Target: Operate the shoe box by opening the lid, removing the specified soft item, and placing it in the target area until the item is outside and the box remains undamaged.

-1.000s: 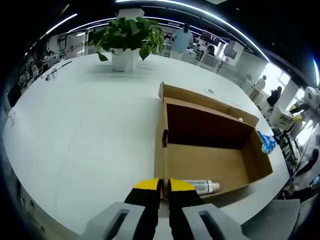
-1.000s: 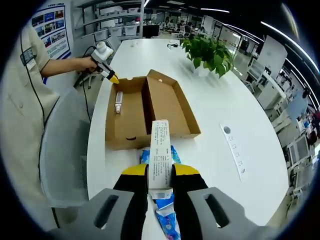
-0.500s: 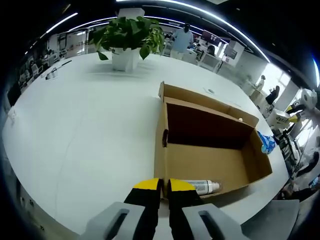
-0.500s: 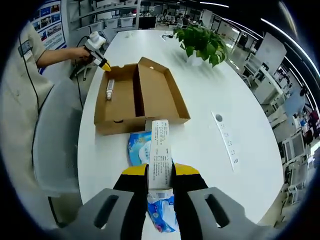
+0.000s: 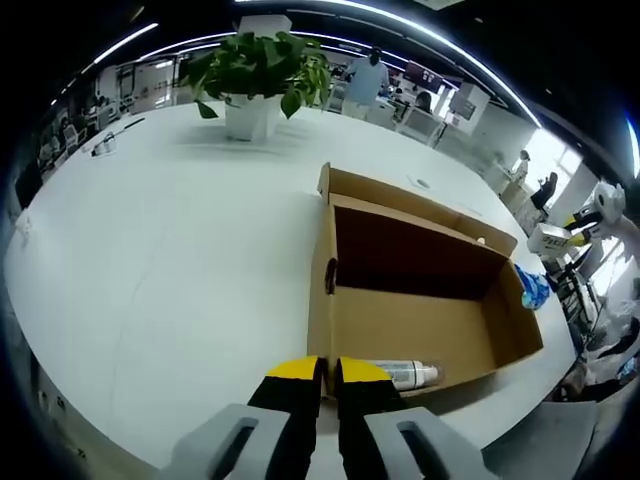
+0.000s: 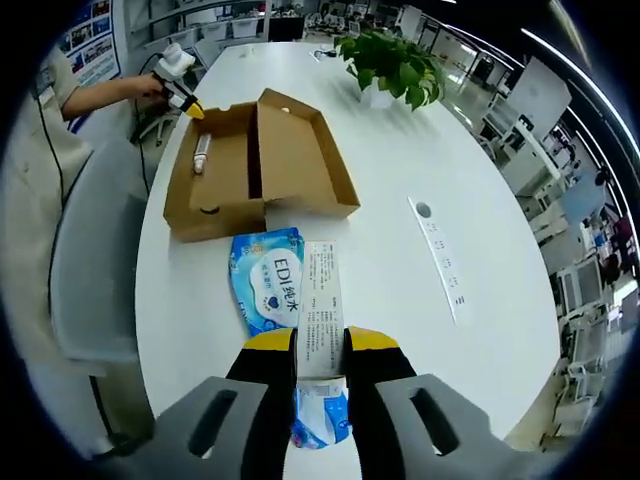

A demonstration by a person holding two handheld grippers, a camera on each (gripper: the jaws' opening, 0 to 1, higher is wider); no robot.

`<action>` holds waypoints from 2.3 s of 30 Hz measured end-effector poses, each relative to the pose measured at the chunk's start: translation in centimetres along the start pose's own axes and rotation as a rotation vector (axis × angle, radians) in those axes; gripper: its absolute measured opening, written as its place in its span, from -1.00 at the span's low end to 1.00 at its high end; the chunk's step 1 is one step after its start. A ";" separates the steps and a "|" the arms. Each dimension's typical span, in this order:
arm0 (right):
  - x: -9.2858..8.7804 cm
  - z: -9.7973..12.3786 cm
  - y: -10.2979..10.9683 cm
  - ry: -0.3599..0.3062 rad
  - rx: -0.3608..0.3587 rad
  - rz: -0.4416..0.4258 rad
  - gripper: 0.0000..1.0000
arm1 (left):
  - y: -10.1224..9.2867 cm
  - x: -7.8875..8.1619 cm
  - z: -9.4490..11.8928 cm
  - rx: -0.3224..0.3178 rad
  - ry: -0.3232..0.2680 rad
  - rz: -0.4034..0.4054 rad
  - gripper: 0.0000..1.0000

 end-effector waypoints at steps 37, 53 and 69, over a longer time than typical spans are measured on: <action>-7.7 -5.6 -4.1 0.207 0.004 0.010 -0.69 | 0.1 -0.2 -0.1 0.000 0.002 0.029 -0.92; -10.6 -6.9 -5.1 0.286 0.026 0.085 -0.68 | 0.1 -0.1 -0.3 0.007 0.018 0.030 -0.91; -14.1 -8.1 -6.0 0.379 0.030 0.190 -0.68 | -0.2 -0.1 -0.3 0.011 0.030 0.034 -0.91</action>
Point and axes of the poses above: the point that each gripper's makers call its tool centre point, and the gripper's own axes: z roughly backward along the fingers, y roughly to its left, x roughly out of its top, the point moved 4 cm from there along z, roughly backward along the fingers, and after that the axes turned 1 degree about -y, right-handed, at the moved point
